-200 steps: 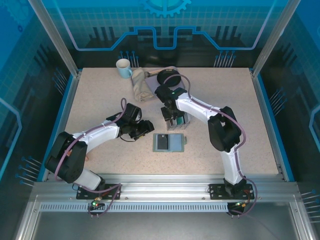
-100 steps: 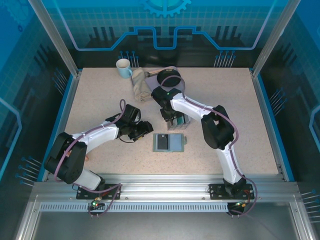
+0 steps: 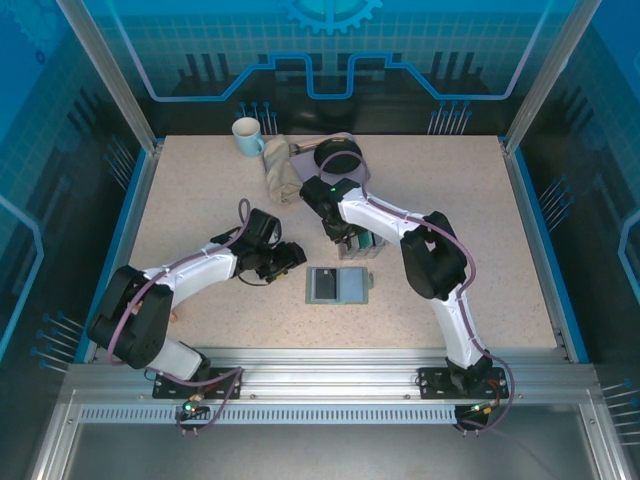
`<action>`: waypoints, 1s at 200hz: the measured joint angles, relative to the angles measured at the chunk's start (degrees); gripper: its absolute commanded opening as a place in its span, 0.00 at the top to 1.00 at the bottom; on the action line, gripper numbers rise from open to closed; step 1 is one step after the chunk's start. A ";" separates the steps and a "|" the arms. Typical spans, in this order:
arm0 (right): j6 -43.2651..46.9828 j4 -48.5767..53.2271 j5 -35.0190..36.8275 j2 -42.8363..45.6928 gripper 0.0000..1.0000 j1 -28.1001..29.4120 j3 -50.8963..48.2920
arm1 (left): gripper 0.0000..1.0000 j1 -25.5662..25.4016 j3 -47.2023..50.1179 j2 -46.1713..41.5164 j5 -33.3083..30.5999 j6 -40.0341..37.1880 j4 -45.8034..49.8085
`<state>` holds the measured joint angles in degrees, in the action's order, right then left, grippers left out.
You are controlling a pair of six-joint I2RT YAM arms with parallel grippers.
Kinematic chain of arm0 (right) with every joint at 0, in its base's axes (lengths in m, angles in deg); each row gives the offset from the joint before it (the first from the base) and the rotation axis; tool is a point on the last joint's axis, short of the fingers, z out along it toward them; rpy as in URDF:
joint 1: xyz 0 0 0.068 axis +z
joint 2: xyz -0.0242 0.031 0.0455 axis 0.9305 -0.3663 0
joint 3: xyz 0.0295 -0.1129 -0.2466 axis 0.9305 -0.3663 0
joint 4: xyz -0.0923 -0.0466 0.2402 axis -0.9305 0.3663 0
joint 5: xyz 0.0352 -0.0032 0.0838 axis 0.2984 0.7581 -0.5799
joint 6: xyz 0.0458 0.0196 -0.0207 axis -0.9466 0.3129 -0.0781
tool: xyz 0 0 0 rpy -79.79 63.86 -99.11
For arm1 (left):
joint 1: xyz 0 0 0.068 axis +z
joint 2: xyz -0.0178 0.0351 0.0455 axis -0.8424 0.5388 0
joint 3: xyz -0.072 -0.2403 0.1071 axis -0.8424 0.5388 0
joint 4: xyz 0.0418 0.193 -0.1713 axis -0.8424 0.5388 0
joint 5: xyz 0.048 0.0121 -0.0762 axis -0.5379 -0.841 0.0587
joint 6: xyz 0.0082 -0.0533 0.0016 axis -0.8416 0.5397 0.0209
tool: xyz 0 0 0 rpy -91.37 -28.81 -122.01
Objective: Put the credit cards into the card holder
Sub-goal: Pick up the credit card from the storage box.
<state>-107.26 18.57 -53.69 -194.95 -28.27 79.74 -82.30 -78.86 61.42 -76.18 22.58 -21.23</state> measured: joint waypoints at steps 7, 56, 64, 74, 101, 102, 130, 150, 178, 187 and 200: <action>0.09 0.00 0.24 0.00 0.58 0.00 0.00 | 0.41 0.00 0.11 0.00 0.00 0.02 0.00; 0.07 0.02 0.55 0.02 0.62 0.00 0.00 | 0.41 0.00 0.26 0.00 0.00 0.02 -0.02; 0.09 0.04 0.59 0.04 0.62 0.00 0.00 | 0.41 0.00 0.26 0.00 0.02 0.02 0.00; 0.09 0.04 0.74 0.04 0.62 0.00 0.00 | 0.41 0.00 0.26 0.00 0.00 0.00 -0.02; 0.09 0.28 1.14 0.07 0.63 0.00 0.00 | 0.41 0.00 0.26 0.00 0.02 0.02 -0.02; 0.11 0.33 1.18 0.07 0.63 0.00 0.00 | 0.41 0.00 0.26 0.00 0.02 0.02 -0.02; 0.33 0.63 1.79 0.07 0.64 0.00 0.00 | 0.41 0.00 0.26 0.00 0.02 0.02 -0.04; 0.33 0.66 1.84 0.07 0.65 0.00 0.00 | 0.41 0.00 0.26 0.02 0.02 0.02 -0.07; 0.35 0.66 1.99 0.17 0.65 0.00 0.00 | 0.41 0.00 0.26 0.02 0.02 0.02 -0.35; 0.42 0.68 2.08 0.28 0.66 0.00 0.00 | 0.41 0.00 0.26 0.02 0.02 0.02 -0.48; 0.52 0.81 2.25 0.46 0.68 0.00 0.00 | 0.41 0.00 0.26 0.02 0.04 0.02 -0.48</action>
<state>-106.73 19.38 -51.44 -194.49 -28.27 79.74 -82.30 -78.60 61.44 -76.13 22.60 -21.71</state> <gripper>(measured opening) 0.341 0.590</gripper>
